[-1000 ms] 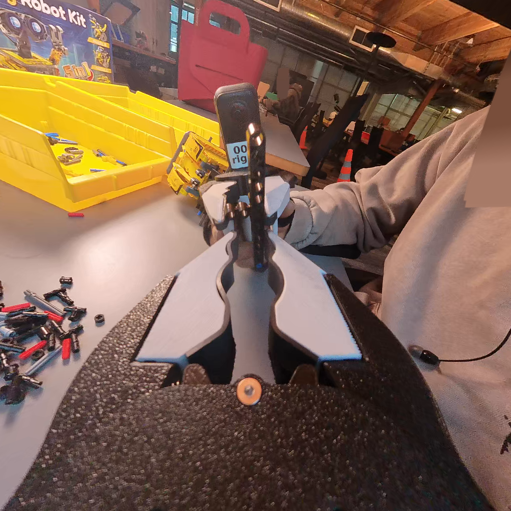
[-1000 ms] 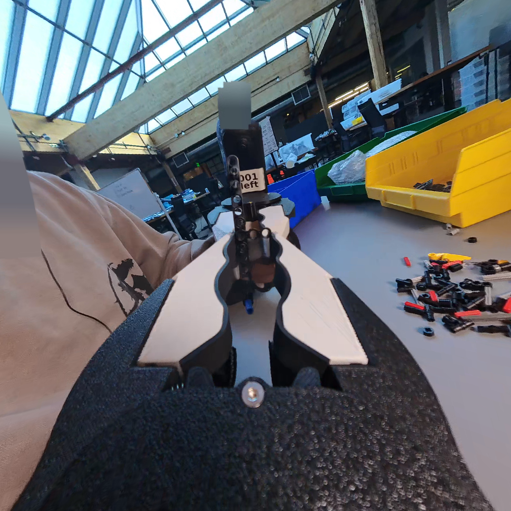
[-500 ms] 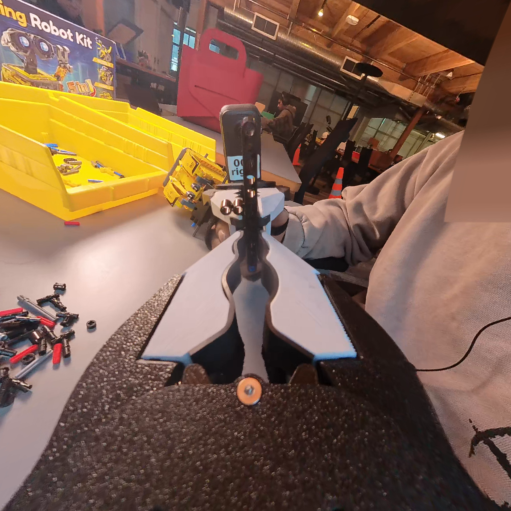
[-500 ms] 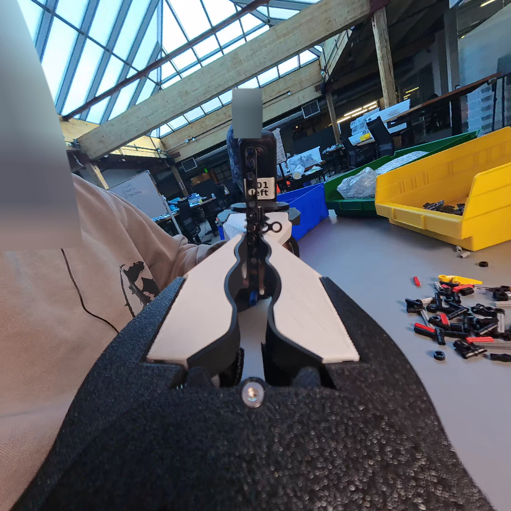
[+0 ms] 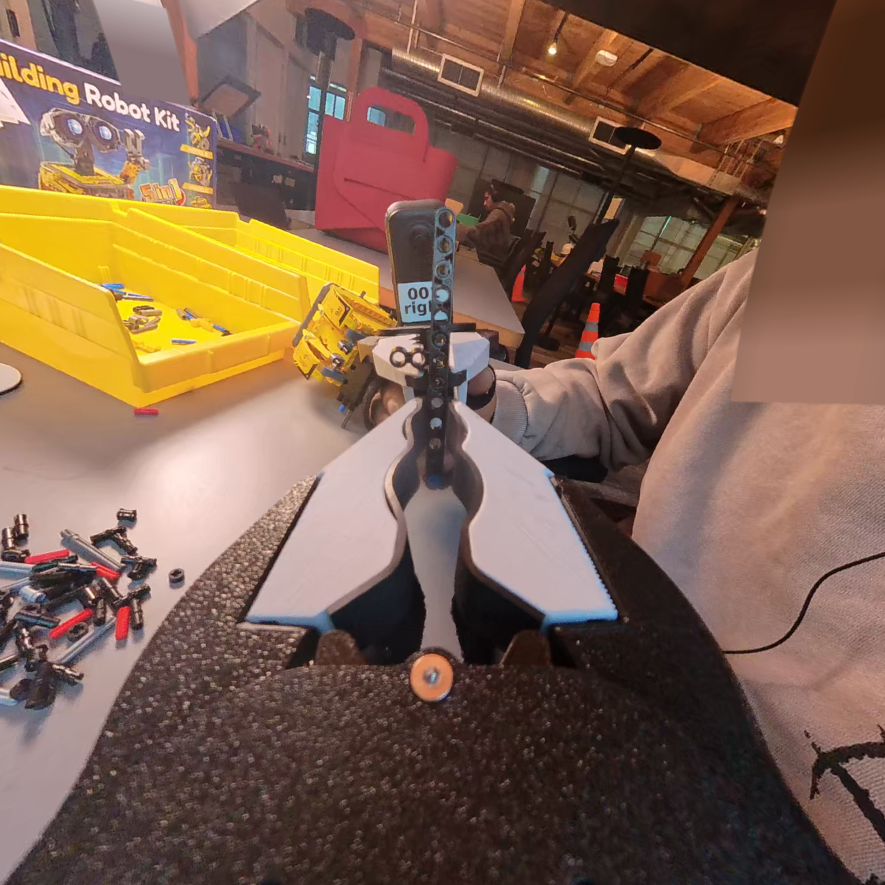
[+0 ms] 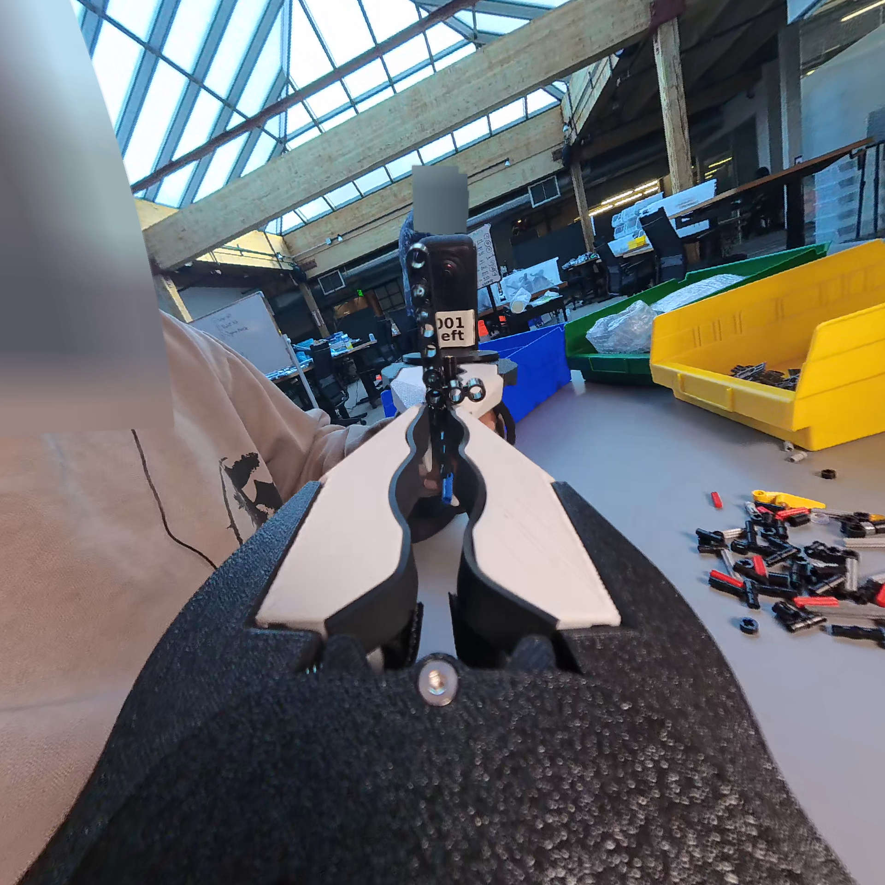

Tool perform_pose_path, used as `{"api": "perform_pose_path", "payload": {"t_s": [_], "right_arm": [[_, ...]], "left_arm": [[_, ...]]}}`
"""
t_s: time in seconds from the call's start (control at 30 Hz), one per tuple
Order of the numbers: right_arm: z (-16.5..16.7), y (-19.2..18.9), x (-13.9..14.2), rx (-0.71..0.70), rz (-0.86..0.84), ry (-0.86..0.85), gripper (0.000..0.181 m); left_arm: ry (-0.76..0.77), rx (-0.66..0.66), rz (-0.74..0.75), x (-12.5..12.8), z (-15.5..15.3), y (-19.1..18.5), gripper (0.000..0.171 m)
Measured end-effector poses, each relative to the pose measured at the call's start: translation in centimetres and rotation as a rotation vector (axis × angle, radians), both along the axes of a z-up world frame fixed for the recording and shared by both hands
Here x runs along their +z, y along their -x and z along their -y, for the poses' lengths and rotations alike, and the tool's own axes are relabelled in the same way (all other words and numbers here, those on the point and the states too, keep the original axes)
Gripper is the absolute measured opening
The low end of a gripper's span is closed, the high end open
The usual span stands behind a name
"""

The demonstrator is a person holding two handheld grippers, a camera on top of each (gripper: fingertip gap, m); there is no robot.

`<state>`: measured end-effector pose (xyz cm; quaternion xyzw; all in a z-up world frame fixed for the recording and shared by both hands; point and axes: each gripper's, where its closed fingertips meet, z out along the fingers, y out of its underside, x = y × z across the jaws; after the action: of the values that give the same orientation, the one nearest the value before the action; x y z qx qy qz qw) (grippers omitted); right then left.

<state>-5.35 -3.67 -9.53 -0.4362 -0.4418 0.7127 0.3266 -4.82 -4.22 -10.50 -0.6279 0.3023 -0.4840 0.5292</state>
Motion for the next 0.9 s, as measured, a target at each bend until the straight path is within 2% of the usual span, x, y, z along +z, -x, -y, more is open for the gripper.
{"api": "perform_pose_path", "payload": {"t_s": [0.23, 0.3, 0.37, 0.4, 0.47, 0.57, 0.6, 0.7, 0.9], "right_arm": [[0.1, -0.2, -0.1, 0.025, -0.009, 0.029, 0.003], [0.0, 0.0, -0.6, 0.044, 0.019, 0.056, 0.004], [-0.3, 0.4, -1.4, 0.000, 0.057, 0.014, 0.005], [-0.6, 0.4, -1.3, -0.026, 0.052, 0.012, 0.009], [-0.7, 0.3, -1.1, -0.027, 0.062, 0.002, 0.034], [-1.3, 0.4, -0.8, -0.068, 0.066, -0.020, 0.048], [-1.1, 0.5, -0.8, -0.064, 0.069, -0.021, 0.046], [-0.5, 0.5, -0.7, -0.051, 0.070, -0.043, 0.022], [-0.1, 0.5, -1.4, -0.014, 0.111, -0.061, 0.022]], "left_arm": [[-0.003, 0.004, 0.032, 0.4, -0.1, 0.2, 0.006], [0.021, -0.006, 0.019, -0.2, -0.2, 0.3, 0.006], [0.047, -0.012, 0.020, -0.7, -0.4, 0.7, 0.006], [0.055, -0.014, 0.037, -0.6, -0.5, 0.9, 0.006], [0.061, -0.014, 0.034, -0.8, -0.6, 1.0, 0.006], [0.065, -0.044, 0.032, -0.9, -0.2, 0.3, 0.006], [0.064, -0.051, 0.029, -1.0, 0.0, 0.1, 0.006], [0.057, -0.064, 0.025, -1.0, 0.2, -0.4, 0.007], [0.022, -0.054, -0.036, -1.1, 0.4, -0.5, 0.008]]}}
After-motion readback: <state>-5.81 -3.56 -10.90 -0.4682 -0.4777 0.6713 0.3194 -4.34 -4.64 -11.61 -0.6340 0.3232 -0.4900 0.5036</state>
